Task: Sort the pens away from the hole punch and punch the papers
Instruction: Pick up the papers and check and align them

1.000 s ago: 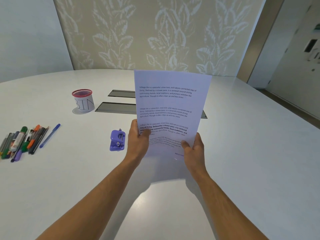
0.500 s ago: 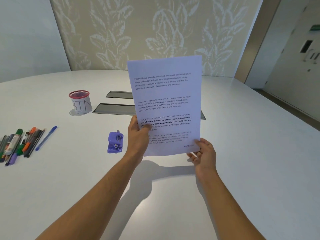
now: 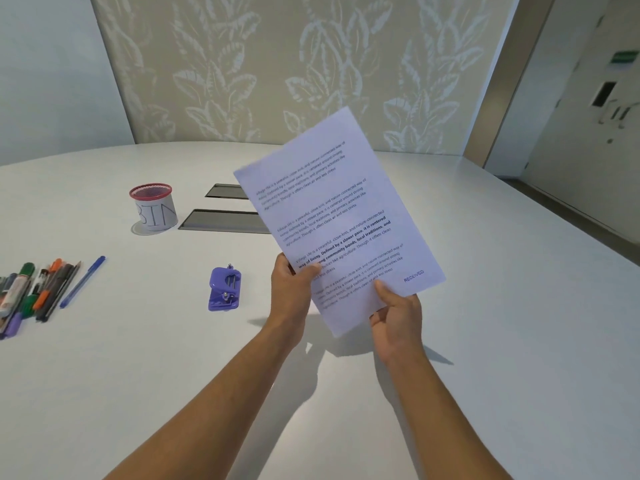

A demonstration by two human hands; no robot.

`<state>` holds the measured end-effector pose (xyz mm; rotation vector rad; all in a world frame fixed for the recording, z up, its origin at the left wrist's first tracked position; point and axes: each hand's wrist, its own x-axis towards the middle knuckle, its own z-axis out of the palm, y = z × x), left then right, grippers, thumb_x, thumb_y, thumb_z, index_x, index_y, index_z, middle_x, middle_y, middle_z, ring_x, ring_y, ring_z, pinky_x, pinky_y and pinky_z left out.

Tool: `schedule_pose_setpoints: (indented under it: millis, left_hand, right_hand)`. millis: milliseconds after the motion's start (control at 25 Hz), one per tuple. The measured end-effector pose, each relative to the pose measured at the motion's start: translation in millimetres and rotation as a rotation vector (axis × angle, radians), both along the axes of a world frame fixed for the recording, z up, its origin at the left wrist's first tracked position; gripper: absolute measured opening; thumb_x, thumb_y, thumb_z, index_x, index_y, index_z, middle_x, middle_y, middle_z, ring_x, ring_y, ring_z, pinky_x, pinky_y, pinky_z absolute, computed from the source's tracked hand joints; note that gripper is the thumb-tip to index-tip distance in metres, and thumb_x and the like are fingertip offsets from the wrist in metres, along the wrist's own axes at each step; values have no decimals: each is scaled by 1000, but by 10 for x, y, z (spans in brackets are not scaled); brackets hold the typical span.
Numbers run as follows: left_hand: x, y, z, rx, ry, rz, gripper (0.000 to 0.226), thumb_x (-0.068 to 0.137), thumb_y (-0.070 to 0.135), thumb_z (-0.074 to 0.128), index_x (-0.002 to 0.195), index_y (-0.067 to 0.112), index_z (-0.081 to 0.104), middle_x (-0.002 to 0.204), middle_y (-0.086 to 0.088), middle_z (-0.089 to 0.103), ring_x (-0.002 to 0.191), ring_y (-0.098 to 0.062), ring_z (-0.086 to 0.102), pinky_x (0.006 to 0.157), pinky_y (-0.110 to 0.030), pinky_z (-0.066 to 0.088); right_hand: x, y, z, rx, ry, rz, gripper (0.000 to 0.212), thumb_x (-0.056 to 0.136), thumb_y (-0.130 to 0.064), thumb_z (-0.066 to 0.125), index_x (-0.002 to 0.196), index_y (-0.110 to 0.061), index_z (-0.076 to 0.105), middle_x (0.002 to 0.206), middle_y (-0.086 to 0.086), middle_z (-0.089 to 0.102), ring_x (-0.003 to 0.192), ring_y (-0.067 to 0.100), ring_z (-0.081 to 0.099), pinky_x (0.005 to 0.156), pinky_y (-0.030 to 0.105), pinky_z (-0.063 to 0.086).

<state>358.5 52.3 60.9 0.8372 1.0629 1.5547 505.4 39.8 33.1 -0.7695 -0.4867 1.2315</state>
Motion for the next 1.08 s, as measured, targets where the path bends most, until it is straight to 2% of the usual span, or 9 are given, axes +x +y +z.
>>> schedule_pose_setpoints:
  millis: [80,240,360,440,520,600,760,960,1080]
  left_hand:
    - [-89,54,-24,6,-20,12,36,75,6,66,108,13,51,116,-13,66,105,-32,66,90,-51,54]
    - [-432,143,-26,-17,21,235,46,80,10,71,116,18,44,123,-13,59,101,-26,63,80,-40,52]
    - [-721,171,-13,-6,264,366,55,80,19,73,126,21,42,127,-1,52,109,-18,57,86,-40,49]
    - [-823,207,44,56,428,328,61,79,23,74,130,24,40,130,6,48,117,-12,50,94,-42,48]
    - [-852,259,119,109,536,215,67,78,23,76,134,24,39,133,7,47,122,-10,47,96,-30,41]
    - [-850,306,190,121,545,78,69,76,24,79,133,25,40,131,7,52,119,-12,52,92,-28,43]
    - [-788,312,258,119,521,-25,47,81,18,75,120,21,49,116,6,65,101,-17,67,80,-37,57]
    - [-666,288,216,206,532,114,25,90,7,60,109,15,48,108,3,63,95,-17,65,72,-32,56]
    - [-589,232,-22,174,607,129,23,93,4,55,108,16,42,105,1,57,91,-14,60,65,-23,50]
  right_hand:
    - [101,7,47,-19,-99,-30,36,88,10,57,113,-15,66,105,-1,72,76,9,67,55,18,51]
    - [415,58,67,22,-281,-73,35,86,13,58,104,-14,69,104,1,75,96,20,69,89,38,54]
    - [662,74,87,32,-456,-66,32,87,11,59,101,-15,69,102,1,75,98,23,68,93,44,52]
    - [765,80,141,40,-569,-44,31,87,11,60,100,-15,68,101,3,75,94,22,68,89,44,53]
    - [815,95,212,55,-656,-15,30,87,12,60,96,-15,69,94,-2,76,86,19,70,82,41,53]
    - [835,113,279,86,-706,29,31,87,13,59,94,-15,69,90,-6,77,81,15,71,75,37,54]
    - [855,155,403,145,-735,69,28,88,10,60,105,-11,67,98,-2,76,84,17,71,71,33,56]
    - [789,238,454,170,-702,-25,32,88,12,60,104,-15,66,100,-2,74,82,14,70,67,26,57]
    - [697,243,204,89,-732,-61,35,87,13,59,100,-19,64,99,-1,72,81,13,69,71,32,54]
